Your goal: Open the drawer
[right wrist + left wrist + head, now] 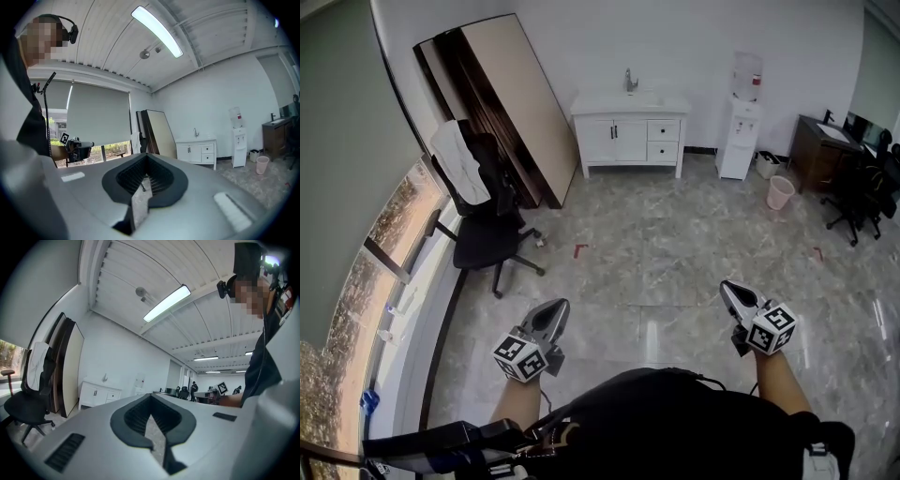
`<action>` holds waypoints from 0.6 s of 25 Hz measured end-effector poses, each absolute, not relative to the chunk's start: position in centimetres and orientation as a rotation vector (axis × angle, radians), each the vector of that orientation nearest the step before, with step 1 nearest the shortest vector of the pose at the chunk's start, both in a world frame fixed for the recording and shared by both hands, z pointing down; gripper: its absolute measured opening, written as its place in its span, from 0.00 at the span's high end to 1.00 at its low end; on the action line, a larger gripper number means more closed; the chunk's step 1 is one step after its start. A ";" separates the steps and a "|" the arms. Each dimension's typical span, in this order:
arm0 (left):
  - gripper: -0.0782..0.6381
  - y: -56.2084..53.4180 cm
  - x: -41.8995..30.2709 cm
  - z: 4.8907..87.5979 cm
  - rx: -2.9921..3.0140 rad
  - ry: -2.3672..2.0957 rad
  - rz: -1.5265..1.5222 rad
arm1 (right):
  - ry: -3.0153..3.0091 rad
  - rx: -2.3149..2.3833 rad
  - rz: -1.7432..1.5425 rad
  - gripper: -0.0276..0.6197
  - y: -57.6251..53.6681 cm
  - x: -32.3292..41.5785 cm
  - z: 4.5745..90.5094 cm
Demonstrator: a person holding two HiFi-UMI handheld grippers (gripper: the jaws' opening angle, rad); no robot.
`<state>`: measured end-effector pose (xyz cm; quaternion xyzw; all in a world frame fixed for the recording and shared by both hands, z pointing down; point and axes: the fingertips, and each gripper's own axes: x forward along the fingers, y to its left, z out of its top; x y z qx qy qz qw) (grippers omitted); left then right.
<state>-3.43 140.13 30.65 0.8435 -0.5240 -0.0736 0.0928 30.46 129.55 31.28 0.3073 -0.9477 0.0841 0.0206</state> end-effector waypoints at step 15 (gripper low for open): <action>0.90 130.9 3.5 30.8 2.515 -1.523 -0.182 | -2.923 0.994 0.312 0.96 120.7 37.7 33.1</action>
